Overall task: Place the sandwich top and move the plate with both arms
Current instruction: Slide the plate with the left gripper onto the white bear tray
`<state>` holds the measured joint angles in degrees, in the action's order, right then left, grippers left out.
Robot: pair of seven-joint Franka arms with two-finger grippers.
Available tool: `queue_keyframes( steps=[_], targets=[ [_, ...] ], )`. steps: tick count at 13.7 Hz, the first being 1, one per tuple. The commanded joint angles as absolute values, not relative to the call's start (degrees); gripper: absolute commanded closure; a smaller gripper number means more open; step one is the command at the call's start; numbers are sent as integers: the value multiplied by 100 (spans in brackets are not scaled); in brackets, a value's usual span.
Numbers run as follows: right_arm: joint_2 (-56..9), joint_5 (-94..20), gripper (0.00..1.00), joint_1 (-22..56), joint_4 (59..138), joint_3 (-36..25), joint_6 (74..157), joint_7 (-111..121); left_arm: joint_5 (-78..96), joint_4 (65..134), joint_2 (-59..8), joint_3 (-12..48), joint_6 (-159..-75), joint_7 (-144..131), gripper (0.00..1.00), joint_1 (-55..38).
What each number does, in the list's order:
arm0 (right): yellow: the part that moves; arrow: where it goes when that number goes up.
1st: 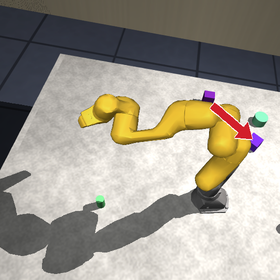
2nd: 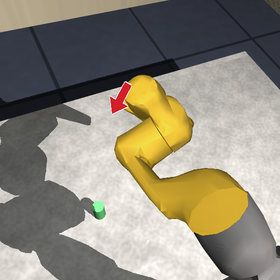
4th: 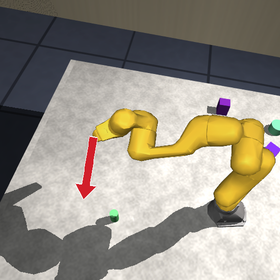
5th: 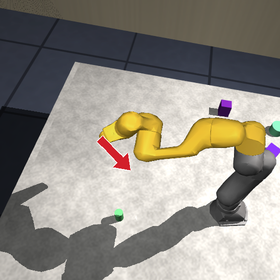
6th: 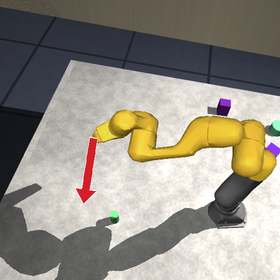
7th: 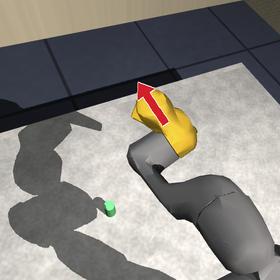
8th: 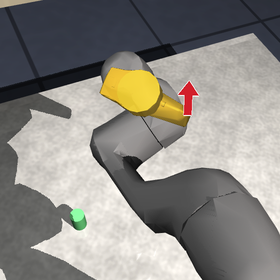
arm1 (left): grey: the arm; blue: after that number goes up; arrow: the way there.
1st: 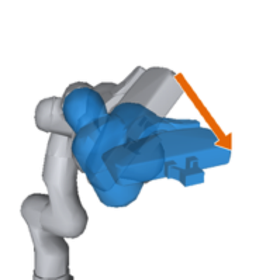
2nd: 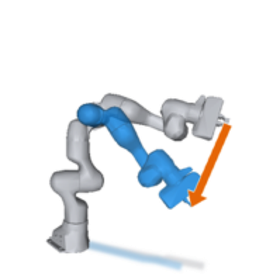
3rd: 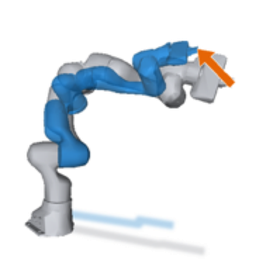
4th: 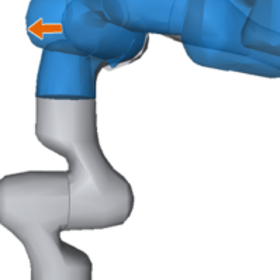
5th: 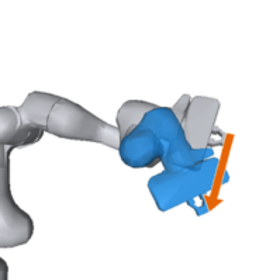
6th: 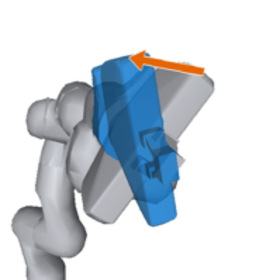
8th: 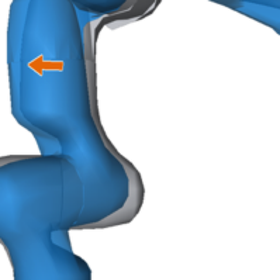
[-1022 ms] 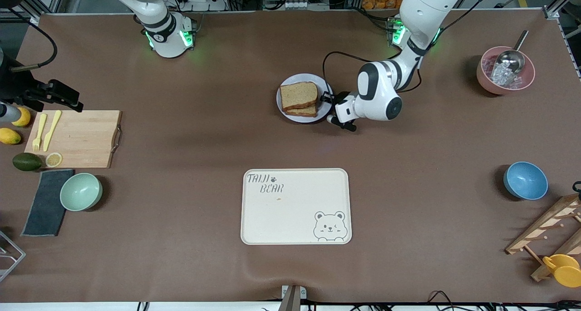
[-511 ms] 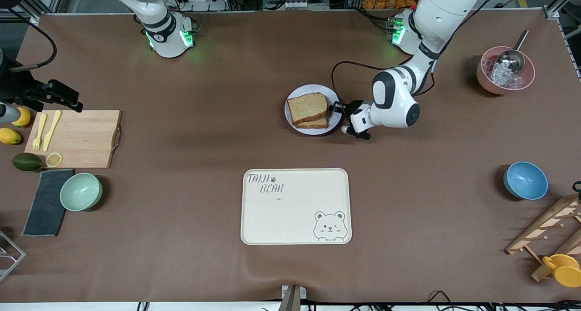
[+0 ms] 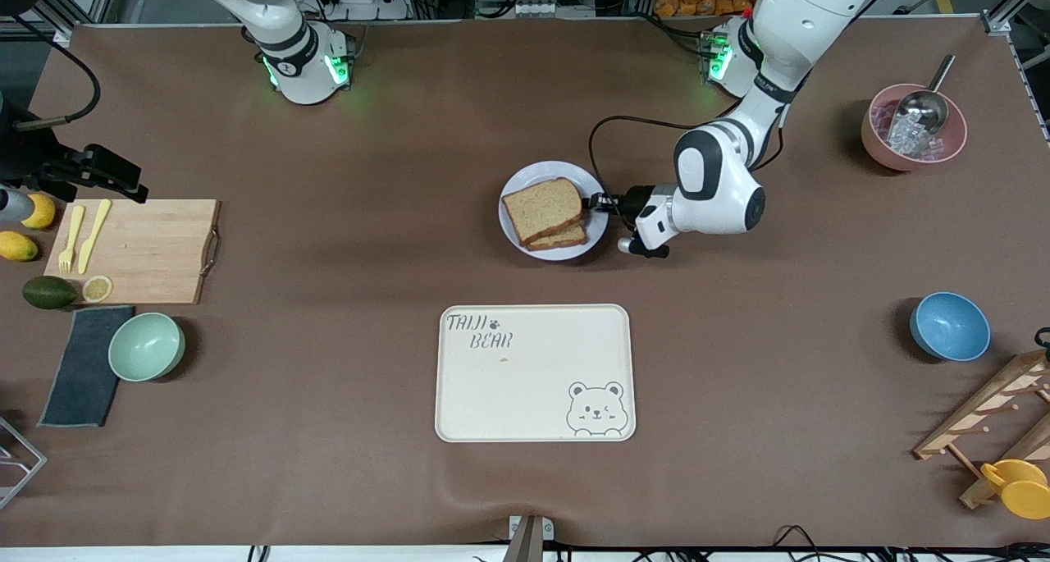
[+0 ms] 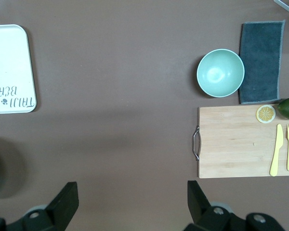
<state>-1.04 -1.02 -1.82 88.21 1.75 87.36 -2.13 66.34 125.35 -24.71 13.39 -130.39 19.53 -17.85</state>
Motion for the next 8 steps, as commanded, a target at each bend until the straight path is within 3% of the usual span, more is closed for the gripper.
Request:
queue_keyframes(
  steps=[1,8],
  targets=[
    [-97,-79,0,-220,8833,211,8780,-334,6698,11710,-2784,1327,-12955,1015,100,-1775],
    [-132,-88,0,-211,8833,211,8780,-325,6697,10128,-3909,1327,-14052,10,100,-1863]
  ],
)
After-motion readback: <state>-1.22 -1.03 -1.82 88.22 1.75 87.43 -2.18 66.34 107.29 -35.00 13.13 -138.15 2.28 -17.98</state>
